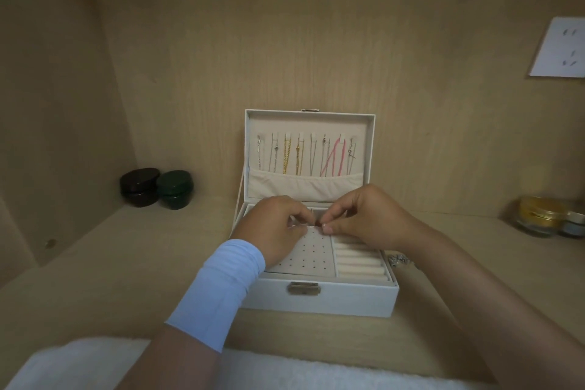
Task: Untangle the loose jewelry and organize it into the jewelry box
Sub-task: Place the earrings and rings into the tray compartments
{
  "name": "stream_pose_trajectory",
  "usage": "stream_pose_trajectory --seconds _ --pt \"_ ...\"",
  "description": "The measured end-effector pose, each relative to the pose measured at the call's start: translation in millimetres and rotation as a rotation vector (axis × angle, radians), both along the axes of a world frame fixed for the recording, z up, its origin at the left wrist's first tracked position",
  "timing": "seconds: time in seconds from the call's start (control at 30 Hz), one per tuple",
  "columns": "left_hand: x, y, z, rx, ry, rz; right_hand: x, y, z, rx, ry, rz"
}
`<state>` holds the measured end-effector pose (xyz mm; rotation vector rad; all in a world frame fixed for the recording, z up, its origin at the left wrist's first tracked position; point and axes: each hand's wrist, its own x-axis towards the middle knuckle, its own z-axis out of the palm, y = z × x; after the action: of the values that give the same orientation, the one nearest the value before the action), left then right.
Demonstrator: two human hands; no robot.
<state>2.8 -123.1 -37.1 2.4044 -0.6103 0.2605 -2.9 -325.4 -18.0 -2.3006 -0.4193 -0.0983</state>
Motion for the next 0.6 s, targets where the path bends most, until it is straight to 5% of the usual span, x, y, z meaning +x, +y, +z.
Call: stream_pose_trajectory --seconds 0.6 --pt "-2.5 -4.0 -1.0 0.119 -0.048 -0.054 -4.7 -0.6 6.7 -0.205 -0.063 0.04"
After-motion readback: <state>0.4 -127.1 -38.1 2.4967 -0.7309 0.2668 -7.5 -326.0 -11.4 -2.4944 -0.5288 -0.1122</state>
